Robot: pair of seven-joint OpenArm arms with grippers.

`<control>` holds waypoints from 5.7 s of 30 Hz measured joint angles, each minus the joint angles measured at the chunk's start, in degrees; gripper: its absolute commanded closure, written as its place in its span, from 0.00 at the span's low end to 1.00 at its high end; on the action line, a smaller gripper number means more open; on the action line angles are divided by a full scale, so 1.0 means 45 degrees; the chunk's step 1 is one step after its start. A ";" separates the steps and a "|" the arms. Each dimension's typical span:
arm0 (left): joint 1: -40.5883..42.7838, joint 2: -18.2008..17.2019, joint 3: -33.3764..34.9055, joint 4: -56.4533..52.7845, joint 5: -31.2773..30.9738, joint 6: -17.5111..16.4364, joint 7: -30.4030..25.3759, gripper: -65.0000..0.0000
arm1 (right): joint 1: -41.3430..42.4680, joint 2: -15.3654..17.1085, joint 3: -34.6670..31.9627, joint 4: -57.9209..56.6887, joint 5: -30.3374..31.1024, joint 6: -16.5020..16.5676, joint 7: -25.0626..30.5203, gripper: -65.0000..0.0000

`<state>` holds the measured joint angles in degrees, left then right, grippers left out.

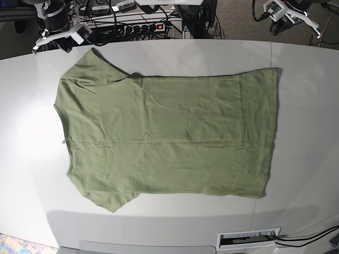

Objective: Fold the T-shirt properly
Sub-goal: 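Lower both grippers onto the shirt's shoulder edge and pinch it, then lift the shoulder edge with both grippers and fold it over the shirt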

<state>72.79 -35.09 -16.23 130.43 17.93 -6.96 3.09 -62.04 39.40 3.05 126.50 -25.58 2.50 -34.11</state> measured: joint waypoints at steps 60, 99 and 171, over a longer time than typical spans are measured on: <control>-0.9457 -0.3332 0.6654 -0.6785 0.3327 -0.0136 -0.1156 1.00 | 0.1651 -0.0083 0.0000 0.0214 -0.0908 0.1656 -0.1404 0.63; -0.8816 -0.3502 0.6654 -0.6149 0.3347 -0.0321 -0.1039 1.00 | 0.5940 -0.0049 -0.2395 -0.2948 0.3026 0.5134 0.0044 0.68; -1.0967 -0.1651 0.6761 -0.8038 0.3429 0.4158 -0.0126 1.00 | 0.9457 -0.2871 -0.0403 -0.3070 0.2992 0.5547 -0.0933 1.00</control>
<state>23.44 -42.52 14.20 94.26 33.36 11.75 2.52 -19.49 26.48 1.23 112.68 -12.12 27.46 -38.30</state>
